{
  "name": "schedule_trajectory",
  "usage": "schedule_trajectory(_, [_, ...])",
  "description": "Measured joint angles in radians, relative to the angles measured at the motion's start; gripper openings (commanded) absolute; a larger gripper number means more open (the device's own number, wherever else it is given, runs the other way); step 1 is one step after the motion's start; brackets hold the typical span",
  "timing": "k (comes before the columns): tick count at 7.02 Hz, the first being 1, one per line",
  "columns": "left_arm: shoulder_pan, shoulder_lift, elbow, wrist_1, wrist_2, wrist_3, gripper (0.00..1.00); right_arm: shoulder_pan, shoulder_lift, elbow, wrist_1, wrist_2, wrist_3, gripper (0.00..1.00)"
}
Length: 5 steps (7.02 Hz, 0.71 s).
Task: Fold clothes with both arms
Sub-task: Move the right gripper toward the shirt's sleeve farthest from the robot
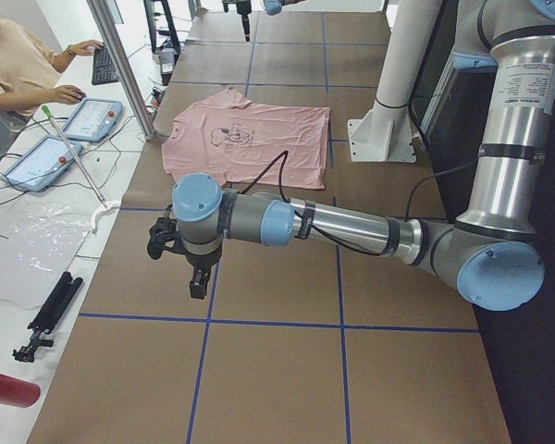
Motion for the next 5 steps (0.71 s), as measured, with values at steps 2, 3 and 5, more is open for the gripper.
schedule_trajectory(2, [0.001, 0.040, -0.007, -0.103, -0.008, 0.000, 1.00, -0.122, 0.080, -0.049, 0.150, -0.066, 0.303, 0.99])
schedule_trajectory(3, [0.001, 0.050, -0.007, -0.128, -0.009, 0.000, 1.00, -0.150, 0.120, -0.141, 0.275, -0.114, 0.498, 0.95])
schedule_trajectory(5, [0.001, 0.059, -0.008, -0.142, -0.018, 0.000, 1.00, -0.217, 0.175, -0.290, 0.453, -0.267, 0.835, 0.83])
